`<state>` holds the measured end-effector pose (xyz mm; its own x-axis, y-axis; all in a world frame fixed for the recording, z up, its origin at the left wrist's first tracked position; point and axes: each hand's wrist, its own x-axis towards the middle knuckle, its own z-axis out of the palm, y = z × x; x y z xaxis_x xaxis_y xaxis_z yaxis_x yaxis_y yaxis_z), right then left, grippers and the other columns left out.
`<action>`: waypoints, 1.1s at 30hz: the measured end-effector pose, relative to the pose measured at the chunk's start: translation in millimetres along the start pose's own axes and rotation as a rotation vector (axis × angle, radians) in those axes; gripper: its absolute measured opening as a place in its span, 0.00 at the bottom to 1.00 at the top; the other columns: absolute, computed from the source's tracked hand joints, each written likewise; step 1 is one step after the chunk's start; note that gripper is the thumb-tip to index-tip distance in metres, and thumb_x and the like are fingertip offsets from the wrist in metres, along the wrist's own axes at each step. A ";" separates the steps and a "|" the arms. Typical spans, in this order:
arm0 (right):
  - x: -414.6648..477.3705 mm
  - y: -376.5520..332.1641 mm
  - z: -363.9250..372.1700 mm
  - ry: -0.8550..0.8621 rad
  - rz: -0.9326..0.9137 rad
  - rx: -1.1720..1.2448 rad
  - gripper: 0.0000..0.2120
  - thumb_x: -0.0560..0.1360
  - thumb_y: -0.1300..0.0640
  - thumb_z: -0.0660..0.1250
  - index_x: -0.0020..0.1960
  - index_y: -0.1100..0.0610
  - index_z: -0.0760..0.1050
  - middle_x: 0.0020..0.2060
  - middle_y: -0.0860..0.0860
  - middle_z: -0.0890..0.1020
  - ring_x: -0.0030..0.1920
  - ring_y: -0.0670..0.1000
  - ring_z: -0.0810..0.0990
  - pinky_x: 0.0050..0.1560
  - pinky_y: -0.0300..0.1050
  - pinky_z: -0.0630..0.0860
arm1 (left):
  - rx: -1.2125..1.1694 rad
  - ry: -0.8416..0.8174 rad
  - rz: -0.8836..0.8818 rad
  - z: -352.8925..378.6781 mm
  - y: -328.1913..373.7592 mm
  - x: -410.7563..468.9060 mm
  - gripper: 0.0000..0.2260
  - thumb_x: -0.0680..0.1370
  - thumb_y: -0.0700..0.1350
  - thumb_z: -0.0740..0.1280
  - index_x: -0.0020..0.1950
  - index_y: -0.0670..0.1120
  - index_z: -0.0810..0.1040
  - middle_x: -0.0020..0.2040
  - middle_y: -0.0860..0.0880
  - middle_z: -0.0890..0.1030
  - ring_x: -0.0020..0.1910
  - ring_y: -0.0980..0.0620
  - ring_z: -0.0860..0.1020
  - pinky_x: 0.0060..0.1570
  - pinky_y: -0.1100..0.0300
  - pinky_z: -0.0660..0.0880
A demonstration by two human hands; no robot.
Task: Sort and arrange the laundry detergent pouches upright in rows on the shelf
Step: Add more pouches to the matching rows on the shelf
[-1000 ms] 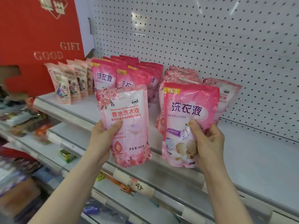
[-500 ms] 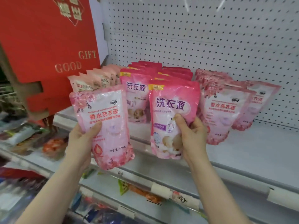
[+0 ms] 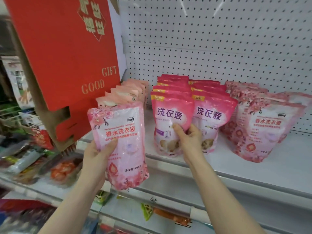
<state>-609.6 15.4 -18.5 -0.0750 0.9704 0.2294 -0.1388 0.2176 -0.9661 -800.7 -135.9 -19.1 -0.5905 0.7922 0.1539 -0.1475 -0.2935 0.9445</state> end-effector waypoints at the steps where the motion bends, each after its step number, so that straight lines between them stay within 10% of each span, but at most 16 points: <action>1: -1.7 -0.8 0.3 0.015 -0.023 -0.011 0.09 0.74 0.60 0.72 0.51 0.48 0.79 0.46 0.48 0.86 0.49 0.50 0.85 0.57 0.61 0.80 | 0.001 -0.018 -0.006 -0.5 -0.6 3.6 0.10 0.77 0.37 0.65 0.56 0.47 0.78 0.50 0.49 0.85 0.46 0.49 0.85 0.37 0.58 0.82; 8: 8.1 -77.3 8.4 0.123 -0.706 -0.686 0.26 0.76 0.53 0.71 0.71 0.53 0.67 0.65 0.48 0.75 0.65 0.46 0.73 0.66 0.41 0.68 | -0.024 -0.085 -0.060 5.2 -12.5 18.3 0.14 0.75 0.40 0.67 0.60 0.45 0.78 0.52 0.47 0.85 0.50 0.47 0.84 0.45 0.51 0.80; 12: 33.3 -109.9 28.0 -0.056 -0.652 -1.306 0.14 0.77 0.47 0.68 0.56 0.55 0.79 0.49 0.52 0.84 0.52 0.55 0.81 0.58 0.52 0.74 | -0.056 -0.111 -0.086 12.6 -14.3 20.8 0.16 0.75 0.40 0.68 0.62 0.44 0.77 0.54 0.46 0.84 0.51 0.45 0.83 0.49 0.49 0.78; 19: 42.9 -92.1 37.0 -0.004 -0.729 -1.133 0.06 0.75 0.51 0.71 0.47 0.54 0.82 0.40 0.49 0.86 0.41 0.53 0.84 0.54 0.55 0.77 | -0.054 -0.155 -0.084 17.4 -12.0 20.4 0.15 0.75 0.38 0.67 0.62 0.44 0.77 0.53 0.46 0.84 0.50 0.46 0.84 0.45 0.51 0.82; 26: 8.2 -98.2 15.5 0.077 -0.912 -0.952 0.14 0.79 0.49 0.65 0.60 0.53 0.80 0.53 0.48 0.84 0.56 0.52 0.78 0.58 0.51 0.71 | -0.013 -0.227 -0.094 18.9 -14.3 11.4 0.13 0.75 0.37 0.68 0.60 0.44 0.78 0.51 0.46 0.85 0.49 0.46 0.84 0.44 0.53 0.82; 33: -41.2 -87.8 -27.3 -0.160 -0.454 -0.786 0.11 0.75 0.45 0.70 0.44 0.52 0.85 0.35 0.49 0.85 0.37 0.52 0.81 0.42 0.54 0.78 | 0.081 -0.511 -0.050 65.6 -20.6 -14.4 0.12 0.74 0.37 0.69 0.56 0.45 0.78 0.49 0.48 0.86 0.48 0.48 0.84 0.43 0.58 0.81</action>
<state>-567.4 -40.9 53.7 -0.3213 0.7615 0.5629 0.5176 0.6390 -0.5689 -737.1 -106.2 -21.8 -0.1182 0.9702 0.2114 -0.0919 -0.2227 0.9706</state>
